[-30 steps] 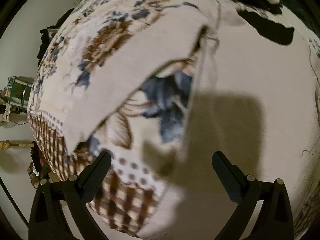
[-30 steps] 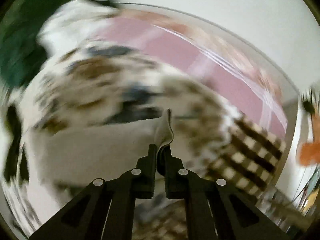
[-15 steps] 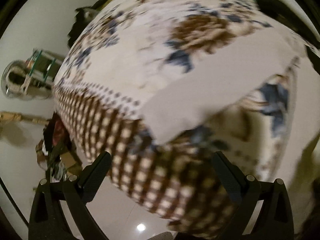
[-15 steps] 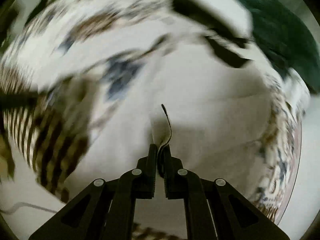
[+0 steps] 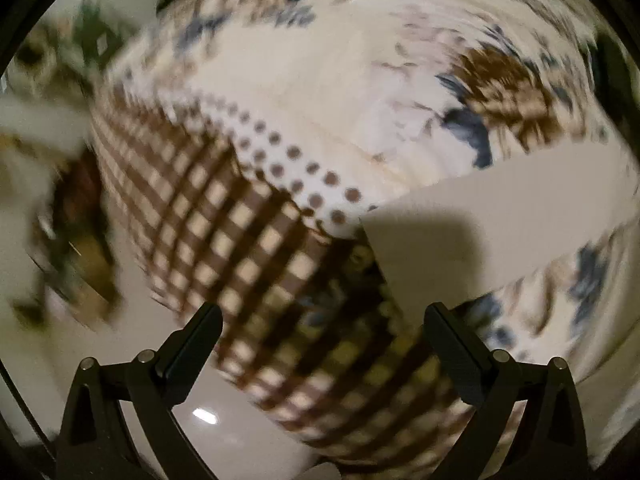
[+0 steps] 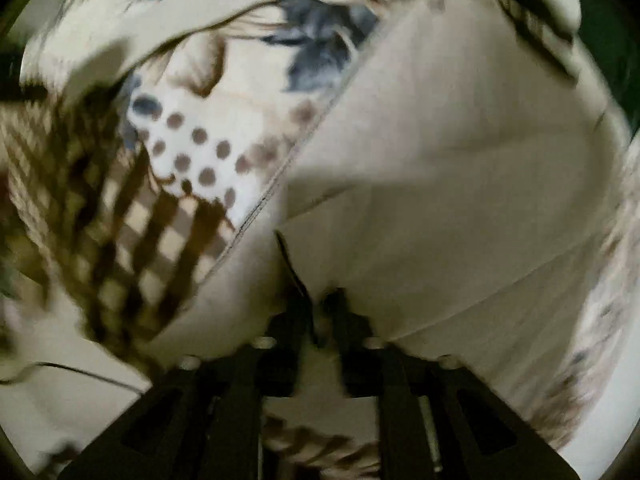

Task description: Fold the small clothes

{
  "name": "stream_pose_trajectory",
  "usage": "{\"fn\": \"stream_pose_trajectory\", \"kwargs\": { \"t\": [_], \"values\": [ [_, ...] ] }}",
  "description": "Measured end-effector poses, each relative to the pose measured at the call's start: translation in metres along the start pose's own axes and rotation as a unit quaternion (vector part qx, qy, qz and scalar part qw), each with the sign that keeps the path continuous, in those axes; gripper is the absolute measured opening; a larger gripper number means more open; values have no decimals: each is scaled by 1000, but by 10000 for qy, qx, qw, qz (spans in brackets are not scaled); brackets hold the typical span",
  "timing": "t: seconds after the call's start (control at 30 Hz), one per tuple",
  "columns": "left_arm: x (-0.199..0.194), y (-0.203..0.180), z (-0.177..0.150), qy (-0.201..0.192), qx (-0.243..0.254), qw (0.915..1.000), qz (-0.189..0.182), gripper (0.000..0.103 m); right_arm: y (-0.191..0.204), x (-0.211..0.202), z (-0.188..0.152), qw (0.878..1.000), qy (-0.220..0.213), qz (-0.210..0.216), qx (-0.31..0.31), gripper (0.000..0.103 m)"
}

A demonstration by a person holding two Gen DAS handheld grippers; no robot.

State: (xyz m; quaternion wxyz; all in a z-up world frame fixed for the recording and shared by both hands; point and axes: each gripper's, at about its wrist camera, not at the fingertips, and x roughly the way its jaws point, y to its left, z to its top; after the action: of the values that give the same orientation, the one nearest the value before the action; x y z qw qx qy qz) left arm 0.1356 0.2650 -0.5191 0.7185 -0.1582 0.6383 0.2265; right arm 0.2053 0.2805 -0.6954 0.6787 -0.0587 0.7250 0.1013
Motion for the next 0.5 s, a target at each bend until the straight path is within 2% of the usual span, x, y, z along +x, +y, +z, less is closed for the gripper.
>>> {"fn": "stream_pose_trajectory", "kwargs": {
  "t": [0.07, 0.1, 0.2, 0.27, 0.37, 0.43, 0.5],
  "values": [
    [11, 14, 7, 231, -516, 9967, -585, 103, -28, -7, -3, 9968, -66, 571, 560, 51],
    [17, 19, 11, 310, -711, 9935, -831, 103, -42, -10, -5, 9942, -119, 716, 789, 51],
    [35, 23, 22, 482, -1062, 9843, -1323, 103, -81, -16, -16, 9860, -202, 867, 1411, 51],
    [49, 17, 29, 583, -1135, 9801, -1519, 100, -107, -19, -21, 9807, -213, 801, 1769, 51],
    [67, 0, 35, 720, -998, 9811, -1492, 80, -133, -21, -28, 9712, -120, 677, 2283, 51],
    [69, -10, 37, 647, -789, 9866, -1275, 66, -152, -17, -34, 9618, -7, 622, 2667, 51],
    [65, -14, 38, 477, -633, 9910, -1079, 22, -168, -16, -42, 9546, 72, 483, 2938, 51]
  ]
}}
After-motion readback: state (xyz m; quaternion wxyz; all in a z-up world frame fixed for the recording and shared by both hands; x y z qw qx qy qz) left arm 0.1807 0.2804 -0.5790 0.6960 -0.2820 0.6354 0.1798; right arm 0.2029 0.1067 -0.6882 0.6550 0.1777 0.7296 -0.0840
